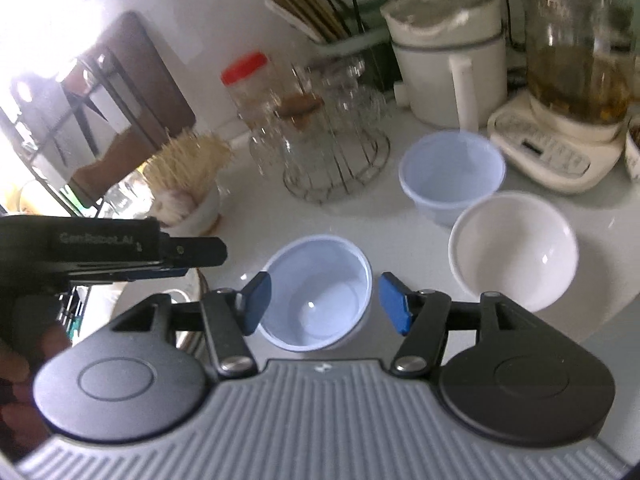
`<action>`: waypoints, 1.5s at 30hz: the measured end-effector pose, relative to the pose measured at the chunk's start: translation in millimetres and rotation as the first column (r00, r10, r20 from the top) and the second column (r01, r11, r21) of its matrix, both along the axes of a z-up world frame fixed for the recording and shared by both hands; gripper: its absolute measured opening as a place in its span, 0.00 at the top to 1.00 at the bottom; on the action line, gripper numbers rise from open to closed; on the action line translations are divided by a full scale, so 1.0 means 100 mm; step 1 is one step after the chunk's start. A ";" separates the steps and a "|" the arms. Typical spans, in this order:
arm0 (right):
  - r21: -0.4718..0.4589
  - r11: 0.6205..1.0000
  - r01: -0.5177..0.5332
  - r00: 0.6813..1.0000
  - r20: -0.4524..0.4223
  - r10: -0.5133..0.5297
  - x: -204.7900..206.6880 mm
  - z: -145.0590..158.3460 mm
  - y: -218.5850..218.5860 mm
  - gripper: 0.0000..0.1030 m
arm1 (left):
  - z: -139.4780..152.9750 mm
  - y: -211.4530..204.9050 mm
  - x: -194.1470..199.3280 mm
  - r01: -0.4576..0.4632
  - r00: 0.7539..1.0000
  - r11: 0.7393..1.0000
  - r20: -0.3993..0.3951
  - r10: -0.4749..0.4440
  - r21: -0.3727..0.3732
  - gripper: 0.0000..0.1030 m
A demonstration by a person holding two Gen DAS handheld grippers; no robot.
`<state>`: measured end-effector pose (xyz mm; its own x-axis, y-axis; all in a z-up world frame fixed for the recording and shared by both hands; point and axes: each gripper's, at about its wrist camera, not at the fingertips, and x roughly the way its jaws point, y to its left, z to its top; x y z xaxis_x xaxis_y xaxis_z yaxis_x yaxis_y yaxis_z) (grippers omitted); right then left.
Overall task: Organize plates and bowls
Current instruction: 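Lift the pale blue bowl with both grippers and carry it toward the plate stack, then lower the pale blue bowl onto the counter and open both grippers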
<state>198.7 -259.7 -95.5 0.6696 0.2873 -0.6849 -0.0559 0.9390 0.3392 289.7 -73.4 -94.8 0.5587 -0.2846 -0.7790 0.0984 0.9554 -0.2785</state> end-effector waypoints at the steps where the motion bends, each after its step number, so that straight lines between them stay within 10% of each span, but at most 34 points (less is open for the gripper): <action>1: 0.003 1.000 -0.002 1.000 0.009 0.002 -0.02 0.06 -0.01 0.39 | 0.06 -0.01 -0.02 -0.004 1.000 1.000 0.006 0.004 0.001 0.45; 18: -0.020 1.000 0.002 0.995 0.104 0.000 -0.31 0.63 -0.01 0.39 | 0.53 0.14 -0.49 -0.018 0.998 0.999 0.066 0.020 -0.040 0.43; 45: -0.101 0.943 0.316 0.947 0.096 -0.306 -0.83 0.69 0.02 0.39 | 0.44 0.00 -0.38 0.290 0.956 0.950 0.070 -0.284 -0.115 0.43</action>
